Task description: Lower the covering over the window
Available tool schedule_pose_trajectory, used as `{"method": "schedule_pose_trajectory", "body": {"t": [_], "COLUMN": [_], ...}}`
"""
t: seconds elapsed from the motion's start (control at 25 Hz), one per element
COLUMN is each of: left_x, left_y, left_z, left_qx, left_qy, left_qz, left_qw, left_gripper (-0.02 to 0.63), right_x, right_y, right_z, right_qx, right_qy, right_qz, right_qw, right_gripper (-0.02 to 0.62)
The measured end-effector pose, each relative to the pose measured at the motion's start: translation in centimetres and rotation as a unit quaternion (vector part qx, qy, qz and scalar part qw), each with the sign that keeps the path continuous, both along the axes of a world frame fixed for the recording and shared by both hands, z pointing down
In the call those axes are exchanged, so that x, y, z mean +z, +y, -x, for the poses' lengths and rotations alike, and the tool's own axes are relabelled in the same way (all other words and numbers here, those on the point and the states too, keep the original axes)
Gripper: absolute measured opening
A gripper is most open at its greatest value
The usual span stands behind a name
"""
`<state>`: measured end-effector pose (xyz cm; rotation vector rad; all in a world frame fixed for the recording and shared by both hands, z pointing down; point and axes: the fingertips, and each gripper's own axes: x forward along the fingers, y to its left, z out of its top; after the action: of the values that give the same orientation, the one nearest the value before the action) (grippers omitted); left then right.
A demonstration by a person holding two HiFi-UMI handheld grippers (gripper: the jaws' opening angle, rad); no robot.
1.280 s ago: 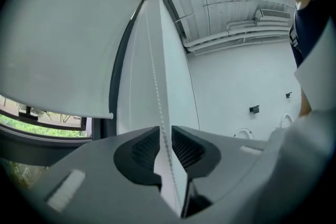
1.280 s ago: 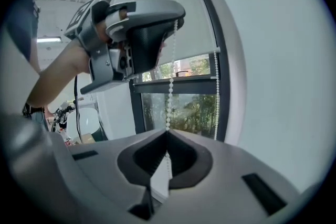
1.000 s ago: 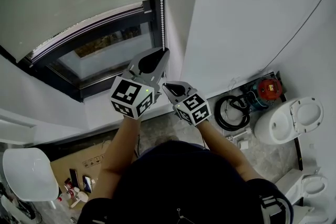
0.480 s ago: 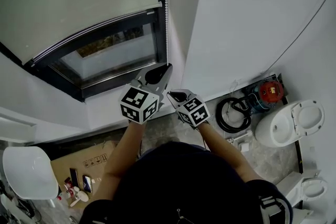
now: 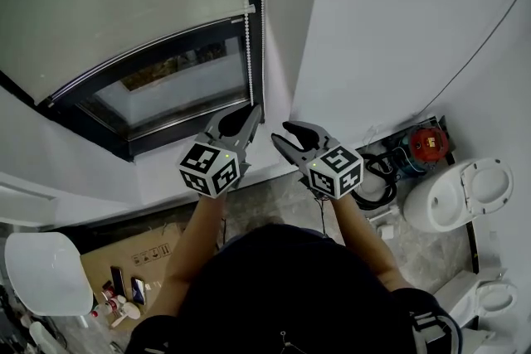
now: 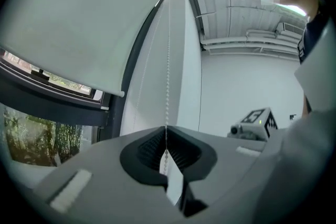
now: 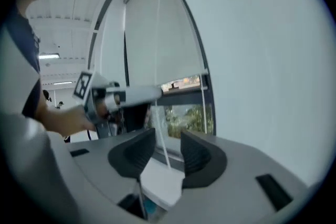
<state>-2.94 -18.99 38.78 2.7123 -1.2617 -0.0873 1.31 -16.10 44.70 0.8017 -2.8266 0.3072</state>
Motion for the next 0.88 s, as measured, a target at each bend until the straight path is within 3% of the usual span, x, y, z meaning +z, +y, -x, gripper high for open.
{"method": "schedule_pose_trajectory", "body": {"t": [0.16, 0.32, 0.56, 0.76, 0.88], "left_x": [-0.2, -0.2, -0.2, 0.0, 1.8], "left_y": [0.2, 0.2, 0.4, 0.3, 0.5], "left_z": [-0.4, -0.8, -1.1, -0.8, -1.1], "left_qx": [0.004, 0.009, 0.012, 0.009, 0.012], "left_qy": [0.002, 0.006, 0.008, 0.010, -0.013], "left_qz": [-0.002, -0.002, 0.000, 0.000, 0.019], "left_qw": [1.0000, 0.9999, 0.9999, 0.9999, 0.9997], "left_gripper": [0.018, 0.018, 0.018, 0.018, 0.017], "right_x": [-9.8, -15.9, -17.8, -17.7, -15.9], "right_y": [-0.9, -1.6, -2.7, -3.1, -2.9], "right_z": [0.6, 2.4, 4.5, 5.0, 5.2], "right_qx": [-0.007, -0.027, -0.028, -0.030, -0.026], "right_qy": [-0.060, -0.080, -0.076, -0.082, -0.036], "right_qz": [-0.082, -0.137, -0.146, -0.114, -0.127], "right_qw": [0.995, 0.987, 0.986, 0.990, 0.991], "right_gripper": [0.146, 0.141, 0.072, 0.023, 0.021]}}
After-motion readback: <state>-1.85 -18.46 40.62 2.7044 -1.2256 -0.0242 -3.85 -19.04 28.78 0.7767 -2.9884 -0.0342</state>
